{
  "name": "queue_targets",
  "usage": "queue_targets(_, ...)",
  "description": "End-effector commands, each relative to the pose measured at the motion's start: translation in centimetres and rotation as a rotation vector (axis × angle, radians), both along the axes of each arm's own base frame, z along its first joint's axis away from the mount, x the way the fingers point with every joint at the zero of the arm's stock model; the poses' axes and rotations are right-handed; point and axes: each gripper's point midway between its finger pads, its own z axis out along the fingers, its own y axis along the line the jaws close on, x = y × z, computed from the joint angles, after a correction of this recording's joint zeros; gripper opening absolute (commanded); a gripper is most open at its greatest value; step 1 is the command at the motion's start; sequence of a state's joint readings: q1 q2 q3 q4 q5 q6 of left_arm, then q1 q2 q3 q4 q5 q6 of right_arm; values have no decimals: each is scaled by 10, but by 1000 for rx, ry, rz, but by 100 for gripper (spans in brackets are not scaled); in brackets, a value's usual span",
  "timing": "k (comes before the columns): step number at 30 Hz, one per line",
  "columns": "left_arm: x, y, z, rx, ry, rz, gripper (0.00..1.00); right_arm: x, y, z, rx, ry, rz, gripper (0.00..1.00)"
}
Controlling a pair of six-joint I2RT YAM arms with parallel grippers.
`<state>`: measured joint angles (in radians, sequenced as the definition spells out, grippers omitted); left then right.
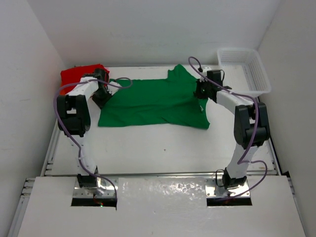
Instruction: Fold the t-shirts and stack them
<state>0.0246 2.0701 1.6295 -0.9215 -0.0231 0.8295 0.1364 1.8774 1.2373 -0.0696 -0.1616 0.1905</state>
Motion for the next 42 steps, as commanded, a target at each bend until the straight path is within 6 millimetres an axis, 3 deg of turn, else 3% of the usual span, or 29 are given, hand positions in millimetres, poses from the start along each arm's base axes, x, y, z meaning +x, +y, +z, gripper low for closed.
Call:
queue_targets(1,23,-7,9,-20,-82,-1,0,20,-2,29,-9,-87,22,0)
queue_targets(4,29,-10,9,-18,-101,-13,3,21,-3,31,-12,-91,23,0)
queue_targets(5,35,-22,10,-14,-120,-42,3,21,-3,30,-13,-84,25,0)
queue_targets(6,38,-23,8,-5,-124,-41,3,23,-3,29,-13,-78,27,0)
queue_targets(8,45,-19,3,23,-135,-11,3,26,-1,20,-18,-46,34,0)
queue_targets(11,54,-6,-2,85,-159,70,14,33,-5,7,-38,-20,13,0)
queue_targets(13,62,3,-2,118,-183,130,25,41,-11,6,-69,-11,-16,17)
queue_targets(14,64,5,-1,124,-192,149,30,43,-13,-6,-80,19,-21,27)
queue_targets(15,70,10,4,132,-216,190,37,48,-15,-10,-96,46,-31,45)
queue_targets(16,73,13,10,138,-232,213,40,58,-16,4,-97,10,-40,48)
queue_targets(17,80,19,21,140,-267,246,50,52,-18,-4,-110,67,-49,51)
queue_targets(18,83,20,28,136,-288,282,54,54,-24,3,-131,70,-83,57)
queue_targets(20,82,36,54,108,-332,336,57,47,-32,15,-115,92,-144,59)
queue_targets(21,77,34,62,82,-335,328,58,41,-35,36,-91,73,-172,60)
queue_targets(22,72,17,91,-1,-383,241,57,21,-39,27,-59,134,-217,60)
queue_targets(23,63,5,100,-46,-393,165,56,9,-45,29,-40,155,-246,60)
queue_targets(24,34,-15,73,-72,-310,79,54,-4,-47,43,-20,145,-259,59)
queue_targets(25,22,-25,93,-50,-368,-55,54,-32,-47,21,-10,224,-268,59)
queue_targets(26,-17,-47,54,-18,-252,-170,54,-46,-46,17,-4,248,-264,59)
queue_targets(28,-47,-48,38,84,-195,-306,57,-82,-44,-1,11,319,-262,59)
queue_targets(29,-70,-49,14,99,-119,-340,60,-94,-42,-6,20,351,-258,60)
queue_targets(32,-78,-37,-10,168,-78,-314,62,-120,-42,-29,44,400,-272,62)
queue_targets(33,-71,-32,-14,200,-94,-299,62,-130,-38,-41,75,429,-277,62)
queue_targets(38,-49,-36,-14,196,-171,-261,67,-123,-30,-63,150,452,-273,61)
queue_targets(42,-56,-32,-29,212,-155,-264,68,-136,-43,-82,85,506,-331,60)
